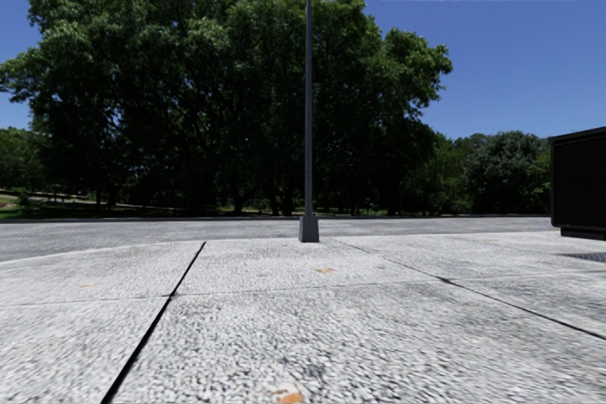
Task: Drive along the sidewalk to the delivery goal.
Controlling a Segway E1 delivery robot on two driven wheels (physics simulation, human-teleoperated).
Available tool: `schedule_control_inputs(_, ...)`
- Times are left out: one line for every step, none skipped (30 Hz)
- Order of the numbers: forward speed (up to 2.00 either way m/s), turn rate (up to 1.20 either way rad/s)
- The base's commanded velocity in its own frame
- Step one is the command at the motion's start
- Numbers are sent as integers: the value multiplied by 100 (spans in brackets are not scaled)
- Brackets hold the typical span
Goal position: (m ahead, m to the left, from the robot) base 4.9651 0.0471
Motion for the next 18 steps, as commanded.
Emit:
schedule_control_inputs(200,0)
schedule_control_inputs(200,0)
schedule_control_inputs(200,0)
schedule_control_inputs(200,0)
schedule_control_inputs(200,0)
schedule_control_inputs(200,0)
schedule_control_inputs(200,0)
schedule_control_inputs(200,0)
schedule_control_inputs(200,0)
schedule_control_inputs(200,0)
schedule_control_inputs(200,0)
schedule_control_inputs(200,0)
schedule_control_inputs(200,0)
schedule_control_inputs(200,0)
schedule_control_inputs(200,0)
schedule_control_inputs(200,0)
schedule_control_inputs(200,0)
schedule_control_inputs(200,0)
